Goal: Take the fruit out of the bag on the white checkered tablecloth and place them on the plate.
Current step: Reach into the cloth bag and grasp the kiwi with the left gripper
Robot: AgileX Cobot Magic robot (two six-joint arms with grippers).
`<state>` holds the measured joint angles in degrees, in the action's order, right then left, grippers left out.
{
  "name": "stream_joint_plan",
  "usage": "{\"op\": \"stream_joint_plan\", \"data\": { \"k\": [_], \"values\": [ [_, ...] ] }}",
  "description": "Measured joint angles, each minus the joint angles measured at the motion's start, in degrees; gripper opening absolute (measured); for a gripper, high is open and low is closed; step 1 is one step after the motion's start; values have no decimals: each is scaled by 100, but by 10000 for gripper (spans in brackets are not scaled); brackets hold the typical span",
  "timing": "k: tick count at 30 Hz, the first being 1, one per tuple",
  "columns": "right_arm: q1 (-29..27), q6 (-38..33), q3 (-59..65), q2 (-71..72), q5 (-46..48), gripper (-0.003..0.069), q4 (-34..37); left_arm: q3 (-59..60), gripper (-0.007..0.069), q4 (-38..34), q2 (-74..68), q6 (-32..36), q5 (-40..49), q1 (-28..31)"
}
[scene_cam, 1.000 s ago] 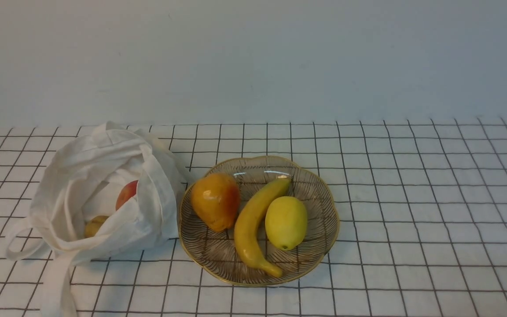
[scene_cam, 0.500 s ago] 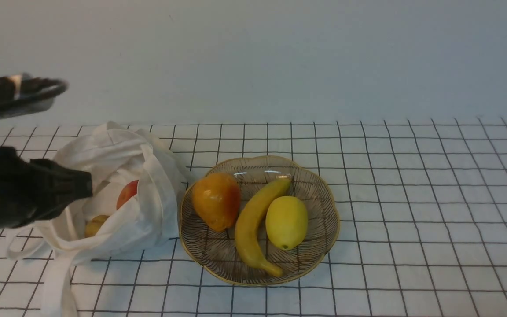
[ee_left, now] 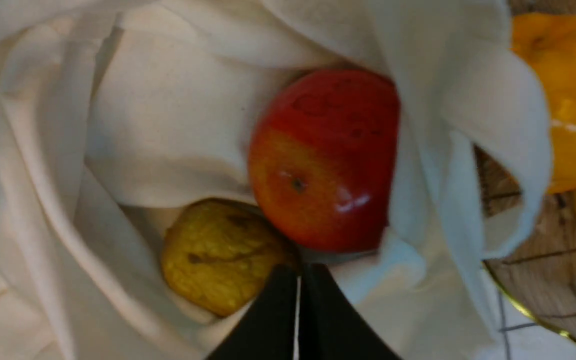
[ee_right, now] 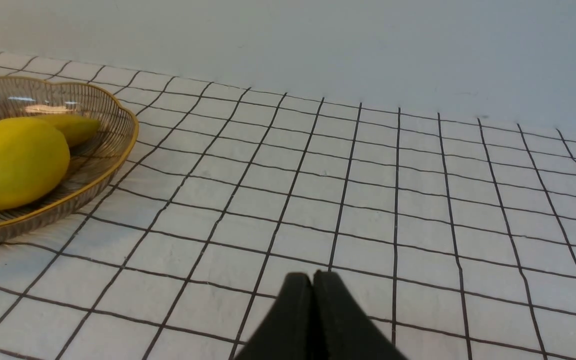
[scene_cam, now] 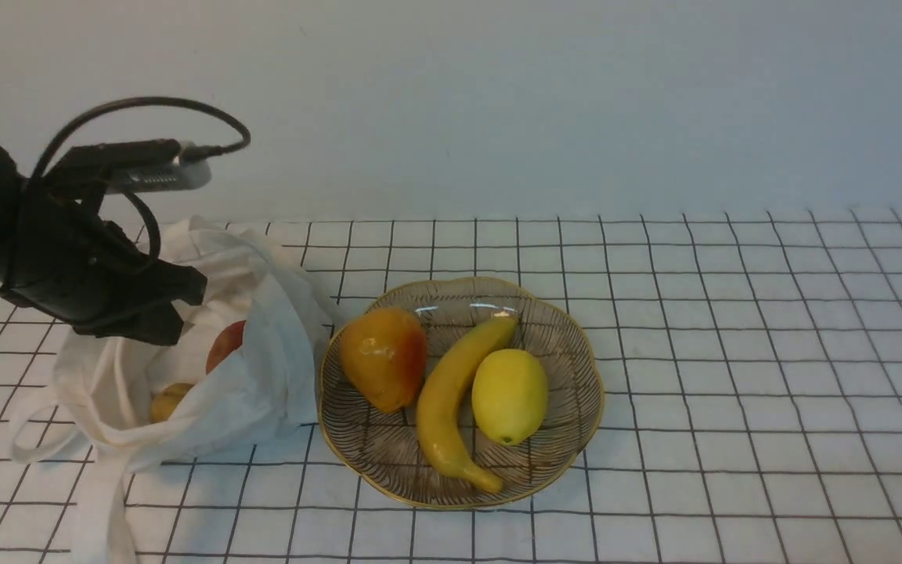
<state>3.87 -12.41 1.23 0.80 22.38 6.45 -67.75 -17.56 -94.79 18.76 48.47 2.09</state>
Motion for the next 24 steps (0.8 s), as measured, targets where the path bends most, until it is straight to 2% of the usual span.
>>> {"op": "stream_joint_plan", "data": {
  "k": [6, 10, 11, 12, 13, 20, 24],
  "values": [
    [0, 10, 0, 0, 0, -14, 0, -104, 42, 339, -523, 11, -127, 0],
    [0, 16, 0, 0, 0, -14, 0, -104, 158, 361, -851, 16, -237, 0],
    [0, 16, 0, 0, 0, -14, 0, -104, 213, 361, -943, 46, -237, 0],
    [0, 22, 0, 0, 0, -14, 0, -104, 230, 361, -980, 51, -246, 0],
    [0, 18, 0, 0, 0, -14, 0, -106, 290, 364, -1047, 84, -266, 0],
    [0, 18, 0, 0, 0, -14, 0, -147, 528, 534, -1313, 119, -502, 0],
    [0, 18, 0, 0, 0, -14, 0, -181, 559, 609, -1355, 119, -520, 0]
  ]
}}
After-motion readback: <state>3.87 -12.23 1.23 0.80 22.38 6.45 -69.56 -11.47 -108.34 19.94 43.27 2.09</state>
